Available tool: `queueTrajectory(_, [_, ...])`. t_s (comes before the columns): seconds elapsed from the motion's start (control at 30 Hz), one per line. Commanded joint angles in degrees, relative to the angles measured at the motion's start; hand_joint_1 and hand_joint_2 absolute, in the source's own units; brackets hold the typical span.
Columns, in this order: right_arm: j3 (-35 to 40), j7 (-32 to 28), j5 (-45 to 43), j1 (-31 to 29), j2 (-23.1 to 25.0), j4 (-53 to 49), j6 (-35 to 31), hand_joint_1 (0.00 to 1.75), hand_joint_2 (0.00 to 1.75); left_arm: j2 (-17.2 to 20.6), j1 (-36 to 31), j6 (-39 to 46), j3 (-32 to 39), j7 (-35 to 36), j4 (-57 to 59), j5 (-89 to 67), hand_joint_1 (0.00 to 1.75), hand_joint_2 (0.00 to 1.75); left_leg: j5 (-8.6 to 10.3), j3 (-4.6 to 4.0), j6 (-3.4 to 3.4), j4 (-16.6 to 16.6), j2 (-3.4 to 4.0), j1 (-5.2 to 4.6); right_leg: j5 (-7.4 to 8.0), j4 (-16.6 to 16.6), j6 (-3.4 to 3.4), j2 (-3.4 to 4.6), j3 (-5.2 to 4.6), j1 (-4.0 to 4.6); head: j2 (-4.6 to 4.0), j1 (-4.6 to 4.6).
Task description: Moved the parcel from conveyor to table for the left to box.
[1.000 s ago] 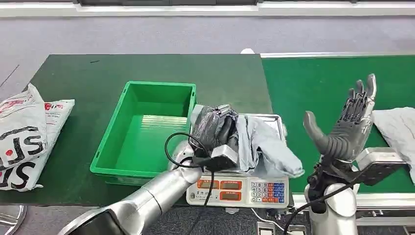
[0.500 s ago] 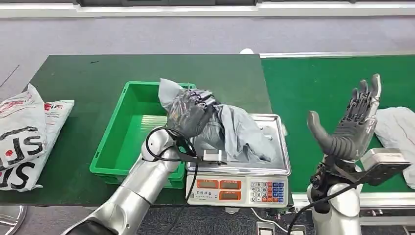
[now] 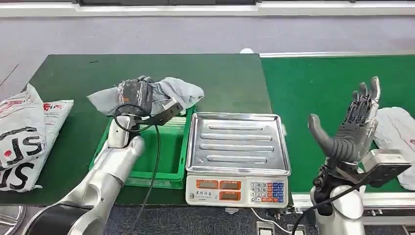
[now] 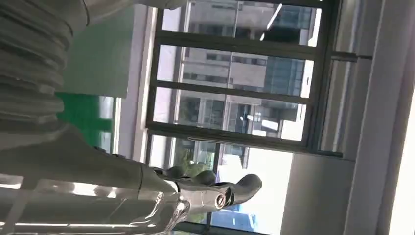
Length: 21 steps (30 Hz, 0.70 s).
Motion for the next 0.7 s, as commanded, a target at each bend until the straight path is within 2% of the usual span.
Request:
queueTrajectory(0.03, [2.4, 0.4, -0.3, -0.8, -1.7, 2.0, 0.1, 0.00, 1.75, 3.7, -6.5, -1.1, 3.8, 6.6, 15.2, -1.5, 1.75, 1.75, -0.09, 0.19, -0.02, 0.0, 0.16, 0.09, -0.02, -0.1, -0.07, 0.10, 0.20, 0.11, 0.00, 0.00])
queueTrajectory(0.1, [2.5, 0.5, -0.3, -0.9, -1.8, 2.1, 0.3, 0.00, 1.75, 4.2, -6.7, -3.1, 3.0, 8.5, 16.2, -2.8, 1.75, 1.75, -0.09, 0.18, -0.02, 0.0, 0.13, 0.09, -0.02, -0.1, -0.08, 0.07, 0.21, 0.11, 0.00, 0.00])
queueTrajectory(0.2, [2.5, 0.5, -0.3, -1.1, -2.4, 3.0, 0.8, 0.00, 1.75, 4.0, -6.5, -16.5, 0.8, 11.4, 17.3, -5.0, 1.75, 1.75, -0.07, 0.16, -0.03, -0.1, 0.15, 0.05, 0.01, -0.1, -0.08, 0.12, 0.18, 0.06, 0.00, 0.00])
queueTrajectory(0.4, [2.5, 0.5, -0.3, -1.1, -2.4, 3.0, 0.8, 0.00, 1.75, 4.0, -6.5, -16.5, 0.8, 11.4, 17.3, -5.0, 1.75, 1.75, -0.03, 0.10, -0.04, 0.0, 0.10, 0.06, 0.03, -0.1, -0.08, 0.05, 0.11, 0.08, 0.00, 0.00])
queueTrajectory(0.47, [2.2, 0.3, -0.1, -1.0, -2.3, 3.2, 1.1, 0.00, 1.75, 3.0, -6.4, -22.1, 1.4, 11.0, 17.3, -3.8, 1.75, 1.75, -0.03, 0.02, -0.03, 0.0, 0.04, 0.05, 0.01, 0.0, -0.07, 0.00, 0.03, 0.07, 0.00, 0.00])
queueTrajectory(0.5, [2.0, 0.2, 0.0, -1.0, -2.1, 3.2, 1.4, 0.00, 1.75, 2.6, -5.9, -23.2, 1.8, 9.8, 16.5, -3.0, 1.45, 1.75, -0.05, 0.10, -0.03, 0.0, 0.07, 0.09, 0.02, -0.1, -0.10, 0.01, 0.12, 0.12, 0.00, 0.00])
queueTrajectory(0.53, [1.8, 0.2, 0.2, -1.0, -2.0, 3.1, 1.6, 0.00, 1.75, 2.1, -5.7, -23.3, 2.8, 8.6, 16.2, -1.4, 1.59, 1.75, -0.05, 0.17, -0.04, -0.1, 0.07, 0.10, 0.01, -0.2, -0.12, -0.01, 0.20, 0.13, 0.00, 0.00])
queueTrajectory(0.57, [1.6, 0.3, 0.3, -1.0, -1.8, 3.0, 1.9, 0.00, 1.75, 1.6, -5.5, -23.0, 3.3, 7.5, 15.9, -0.3, 1.50, 1.75, -0.05, 0.11, -0.03, 0.0, 0.04, 0.08, 0.01, -0.1, -0.09, -0.01, 0.13, 0.10, 0.00, 0.00])
queueTrajectory(0.6, [1.4, 0.4, 0.6, -1.1, -1.5, 2.9, 2.2, 0.00, 1.75, 1.3, -5.4, -22.7, 3.2, 6.9, 15.6, 0.3, 0.00, 1.75, -0.05, 0.20, -0.03, -0.1, 0.06, 0.09, 0.02, -0.2, -0.11, -0.02, 0.24, 0.12, 0.00, 0.00])
queueTrajectory(0.7, [1.2, 0.9, 1.3, -1.3, -0.8, 2.5, 2.6, 0.00, 1.75, 1.0, -5.2, -22.3, 2.6, 5.9, 14.8, 1.0, 0.00, 1.75, -0.03, 0.06, -0.03, 0.0, 0.03, 0.08, 0.02, -0.1, -0.09, -0.01, 0.09, 0.10, 0.00, 0.00])
